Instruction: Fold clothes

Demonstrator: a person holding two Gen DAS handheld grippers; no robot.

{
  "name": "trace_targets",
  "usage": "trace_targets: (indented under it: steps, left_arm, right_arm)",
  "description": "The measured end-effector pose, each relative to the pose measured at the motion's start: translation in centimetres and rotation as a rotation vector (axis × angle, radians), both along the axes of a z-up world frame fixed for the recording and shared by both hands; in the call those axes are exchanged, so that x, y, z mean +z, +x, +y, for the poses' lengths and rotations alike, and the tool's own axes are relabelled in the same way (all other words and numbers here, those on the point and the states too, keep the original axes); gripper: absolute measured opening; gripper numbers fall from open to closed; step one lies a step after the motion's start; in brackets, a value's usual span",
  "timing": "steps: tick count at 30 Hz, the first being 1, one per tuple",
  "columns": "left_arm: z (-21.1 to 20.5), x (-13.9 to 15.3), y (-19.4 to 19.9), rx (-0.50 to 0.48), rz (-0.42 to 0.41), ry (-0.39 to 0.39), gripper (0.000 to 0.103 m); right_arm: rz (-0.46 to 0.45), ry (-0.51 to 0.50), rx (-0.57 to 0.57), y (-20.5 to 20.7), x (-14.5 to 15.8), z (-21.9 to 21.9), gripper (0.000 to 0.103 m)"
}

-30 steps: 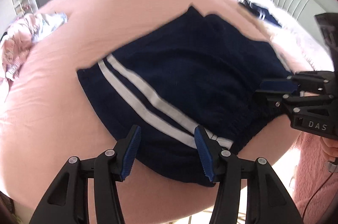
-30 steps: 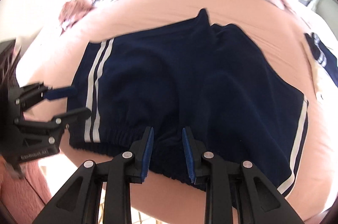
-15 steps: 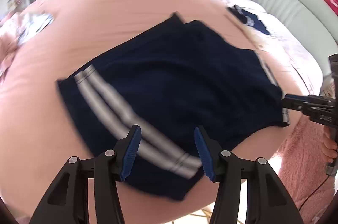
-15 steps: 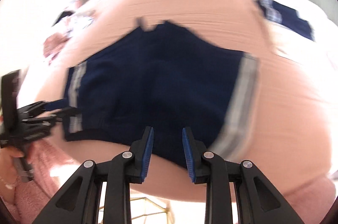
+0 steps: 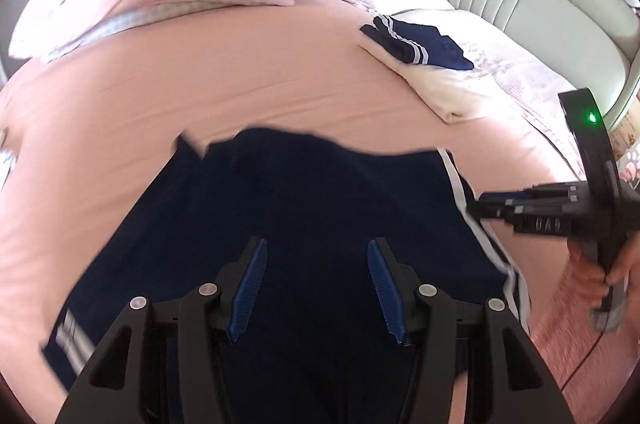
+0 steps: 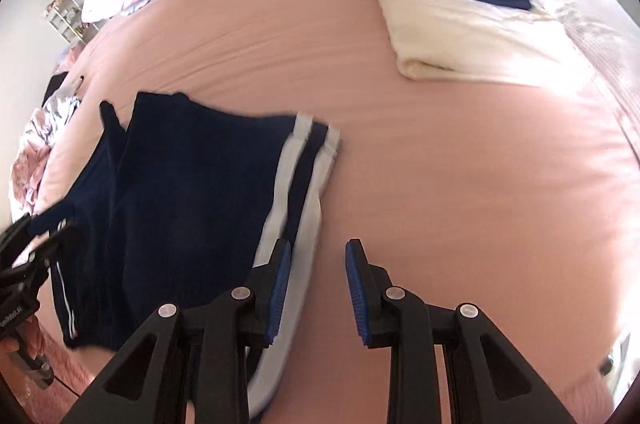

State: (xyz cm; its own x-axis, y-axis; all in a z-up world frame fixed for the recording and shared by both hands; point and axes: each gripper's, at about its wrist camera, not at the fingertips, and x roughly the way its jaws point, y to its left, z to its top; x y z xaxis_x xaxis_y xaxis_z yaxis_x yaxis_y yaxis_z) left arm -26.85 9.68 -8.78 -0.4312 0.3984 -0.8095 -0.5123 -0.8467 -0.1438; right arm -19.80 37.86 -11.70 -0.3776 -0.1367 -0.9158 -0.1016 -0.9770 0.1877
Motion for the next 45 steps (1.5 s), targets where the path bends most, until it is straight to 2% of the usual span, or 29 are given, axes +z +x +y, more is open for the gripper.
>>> trace_targets:
  steps: [3,5,6,7,9,10,11,12,15,18,22,23,25,27,28,32,34,35,37,39,41,45]
  left_arm:
    - [1.4,-2.1,-2.7,-0.005,-0.031,-0.031,0.049]
    - [2.4,-3.2,-3.9,0.053,-0.019,-0.148,0.049]
    - [1.4,-3.9,-4.7,0.119,-0.021,-0.203,0.049]
    - [0.0,-4.1,-5.2,0.164,-0.047,-0.182,0.049]
    - [-3.0,-4.1,-5.8,0.234,-0.090,-0.043,0.049]
    - [-4.0,-4.4,-6.2,0.282,-0.088,-0.034,0.049]
    - [-5.0,-4.5,-6.4,0.315,-0.088,-0.030,0.049]
    - [-6.0,-4.6,-6.6,0.330,-0.094,0.007,0.049]
    - [-6.0,-4.4,-7.6,0.337,-0.081,0.141,0.049]
    - [-4.5,-3.5,-7.8,0.270,-0.038,0.171,0.049]
    - [-1.7,-2.1,-8.1,0.160,0.026,0.103,0.049]
    - [-1.2,-2.5,-8.7,0.154,0.011,0.080,0.049]
    - [-0.2,-3.3,-10.0,0.142,-0.018,0.034,0.049]
    - [-1.0,-3.0,-9.7,0.174,0.003,-0.051,0.049]
    - [-2.0,-2.8,-9.4,0.218,0.019,-0.070,0.049]
    - [-6.0,-2.5,-7.8,0.395,0.039,-0.060,0.049]
    - [-7.9,-2.5,-6.4,0.429,0.019,-0.074,0.049]
    - [-8.6,-2.5,-5.6,0.443,0.029,-0.106,0.049]
    - [-9.0,-2.8,-4.2,0.420,0.036,-0.143,0.049]
    - [-10.6,-3.2,-2.9,0.407,-0.011,-0.177,0.049]
    - [-11.3,-4.3,-2.3,0.430,-0.043,-0.257,0.050]
    - [-13.0,-4.2,-1.2,0.472,-0.036,-0.345,0.052]
  right_arm:
    - [0.013,0.029,0.032,-2.0,-0.1,-0.7,0.028]
    - [0.013,0.061,0.068,-3.2,0.1,-1.1,0.028]
    - [0.014,0.091,0.079,-3.8,0.2,-1.2,0.028]
    - [0.019,0.118,0.088,-4.2,0.3,-1.2,0.028]
    - [0.029,0.149,0.097,-4.6,0.4,-1.0,0.036]
    - [0.035,0.150,0.094,-4.6,0.4,-0.8,0.042]
    - [0.034,0.141,0.090,-4.6,0.3,-0.8,0.042]
    - [0.031,0.130,0.087,-4.5,0.2,-0.7,0.042]
    - [0.026,0.078,0.087,-4.5,0.0,-0.8,0.042]
    - [0.028,-0.026,0.119,-4.8,-0.1,-1.4,0.044]
    - [0.053,-0.060,0.117,-5.1,-0.3,-2.0,0.040]
    - [0.063,-0.069,0.116,-5.1,-0.1,-2.1,0.037]
    - [0.077,-0.070,0.109,-5.0,0.2,-2.1,0.037]
    - [0.081,-0.042,0.091,-4.7,0.3,-2.0,0.037]
    - [0.082,-0.028,0.082,-4.6,0.3,-1.9,0.037]
    - [0.090,0.054,0.058,-3.8,0.8,-2.3,0.037]
    - [0.111,0.077,0.054,-3.1,1.5,-2.8,0.037]
    - [0.127,0.088,0.067,-2.7,2.0,-3.3,0.037]
    - [0.167,0.101,0.116,-1.7,3.3,-5.1,0.037]
    - [0.167,0.068,0.220,-1.3,3.7,-8.0,0.037]
    - [0.161,0.029,0.331,-1.0,4.0,-11.0,0.037]
    - [0.091,0.094,0.480,-3.3,0.8,-18.8,0.037]
